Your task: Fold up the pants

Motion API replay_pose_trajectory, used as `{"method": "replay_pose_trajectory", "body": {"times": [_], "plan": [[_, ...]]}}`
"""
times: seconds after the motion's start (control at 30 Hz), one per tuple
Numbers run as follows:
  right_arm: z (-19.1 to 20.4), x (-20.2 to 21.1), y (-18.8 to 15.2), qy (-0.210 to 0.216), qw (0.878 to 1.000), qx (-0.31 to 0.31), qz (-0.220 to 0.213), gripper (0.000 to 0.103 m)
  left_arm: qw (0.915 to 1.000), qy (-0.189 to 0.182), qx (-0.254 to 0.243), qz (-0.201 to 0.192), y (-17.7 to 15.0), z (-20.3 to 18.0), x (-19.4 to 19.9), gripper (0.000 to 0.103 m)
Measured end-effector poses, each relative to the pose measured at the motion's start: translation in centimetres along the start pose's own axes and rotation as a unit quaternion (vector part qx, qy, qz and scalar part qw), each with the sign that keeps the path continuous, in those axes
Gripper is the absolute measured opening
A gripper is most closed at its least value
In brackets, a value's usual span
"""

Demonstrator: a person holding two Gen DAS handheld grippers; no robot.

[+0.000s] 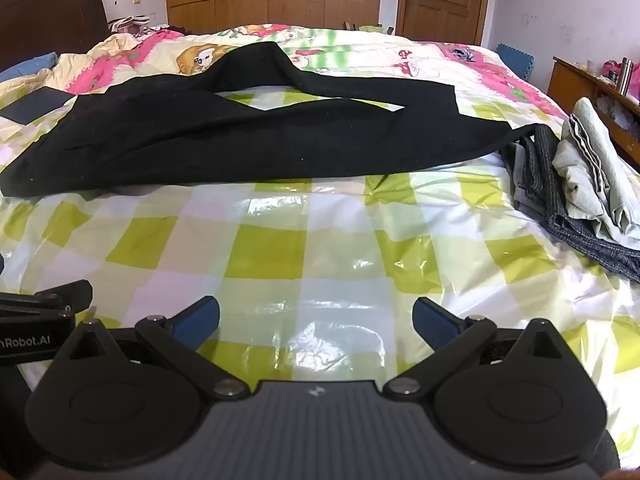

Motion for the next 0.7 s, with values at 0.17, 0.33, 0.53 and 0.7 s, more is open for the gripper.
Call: {"method": "replay_pose_trajectory", "body": {"times": [0.17,0.33,0.53,0.7], "plan": [[0.0,-0.1,-0.1,0.0,1.0,0.001,0.003,0.102,1.0,-0.004,-0.004,0.001,-0.3,0.2,0.1,0.103],[0.1,-0.1,-0.2,-0.003,1.0,0.0,0.004,0.102,1.0,-0.008,0.001,0.004,-0.6,0.8,0.4,0.103],[0.1,-0.3,-0.3,-0.002,1.0,0.001,0.006,0.102,1.0,-0.003,0.0,0.008,-0.3,0.0,-0.3,0.103],[0.1,-0.4,-0.3,-0.001,1.0,0.003,0.008,0.102,0.9999,-0.005,0.001,0.009,-0.4,0.0,-0.4,0.103]]}}
Point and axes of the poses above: each gripper's, at about its wrist camera, not at the fingertips, and x roughly against the way its jaws point, z to its left, y to its top, the point moved 10 cm from there along -x, roughly the way its jaws point, and after that the axes turned 5 degrees about -z, right-handed, at the moved point
